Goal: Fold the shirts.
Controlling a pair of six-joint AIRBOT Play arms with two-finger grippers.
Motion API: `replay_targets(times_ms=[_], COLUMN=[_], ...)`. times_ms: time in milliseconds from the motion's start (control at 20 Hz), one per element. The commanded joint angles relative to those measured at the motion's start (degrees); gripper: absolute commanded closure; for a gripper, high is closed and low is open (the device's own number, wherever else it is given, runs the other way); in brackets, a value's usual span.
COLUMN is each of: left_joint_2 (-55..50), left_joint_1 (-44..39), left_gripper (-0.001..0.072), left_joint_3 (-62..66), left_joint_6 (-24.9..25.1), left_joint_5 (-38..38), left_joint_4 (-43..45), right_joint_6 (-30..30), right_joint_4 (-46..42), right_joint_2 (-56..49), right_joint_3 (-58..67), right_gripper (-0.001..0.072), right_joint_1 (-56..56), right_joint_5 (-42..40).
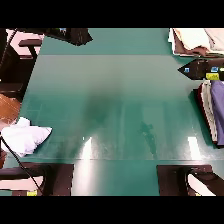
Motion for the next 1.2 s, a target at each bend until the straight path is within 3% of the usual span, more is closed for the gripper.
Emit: replay_targets(times_ms=[0,450,750,1150], left_joint_2=[0.0,0.2,5.4,36.7], left_joint_1=[0.0,0.0,8.0,23.7], left_gripper=[0.0683,0.0684,0.0685,0.0681], left_joint_3=[0.0,0.0,-1.6,-44.6], left_joint_6=[0.0,0.0,-1.6,-5.0], left_joint_5=[0.0,2.5,-18.6,-20.5], left_joint_4=[0.0,0.3,9.2,32.3], right_joint_6=[0.0,0.0,0.0,0.0], right_joint_4=[0.0,0.0,0.1,0.0], right_joint_2=[0.0,0.0,0.0,0.0], right_joint_3=[0.1,0.1,0.1,0.0], right_gripper=[0.0696,0.0696,0.0696,0.0697], right_joint_1=[0.1,0.1,0.1,0.1], right_joint_5=[0.0,0.0,-1.2,-1.3])
